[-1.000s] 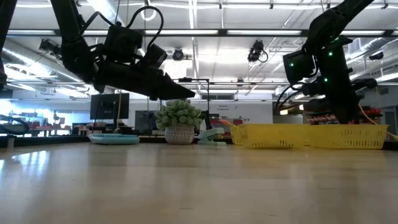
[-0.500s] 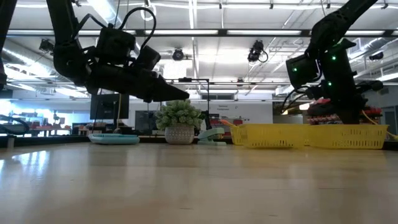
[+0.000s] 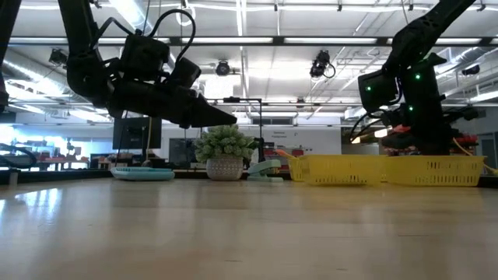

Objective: Sort crayons/erasers/pens/pencils in bins
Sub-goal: Put the pink eraser into the bottom right yellow bin

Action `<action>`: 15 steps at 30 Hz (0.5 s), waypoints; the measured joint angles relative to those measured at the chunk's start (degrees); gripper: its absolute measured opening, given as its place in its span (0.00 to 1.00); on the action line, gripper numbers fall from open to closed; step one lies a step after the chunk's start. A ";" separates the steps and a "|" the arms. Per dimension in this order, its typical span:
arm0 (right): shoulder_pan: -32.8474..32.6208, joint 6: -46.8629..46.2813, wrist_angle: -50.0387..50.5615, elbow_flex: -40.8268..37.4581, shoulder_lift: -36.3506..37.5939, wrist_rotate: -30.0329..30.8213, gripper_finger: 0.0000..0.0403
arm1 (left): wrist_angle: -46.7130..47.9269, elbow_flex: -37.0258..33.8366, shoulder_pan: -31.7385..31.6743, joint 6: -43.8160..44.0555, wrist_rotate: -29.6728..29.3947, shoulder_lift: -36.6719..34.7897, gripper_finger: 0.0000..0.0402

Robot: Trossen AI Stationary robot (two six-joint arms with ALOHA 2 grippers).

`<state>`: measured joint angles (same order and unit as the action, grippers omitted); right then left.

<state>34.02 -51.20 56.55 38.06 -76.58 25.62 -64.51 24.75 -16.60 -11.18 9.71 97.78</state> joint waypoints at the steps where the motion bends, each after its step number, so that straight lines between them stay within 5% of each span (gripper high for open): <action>1: 0.00 -0.01 0.00 0.00 0.00 -0.09 0.17 | 0.00 0.00 0.00 0.00 -0.02 0.00 0.11; 15: -0.02 2.61 0.06 4.44 0.00 -1.96 0.35 | 0.31 0.00 0.00 -0.89 -0.02 0.00 0.12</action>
<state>34.00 -48.59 56.61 42.50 -76.58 23.66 -64.20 24.75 -16.60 -12.07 9.69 97.78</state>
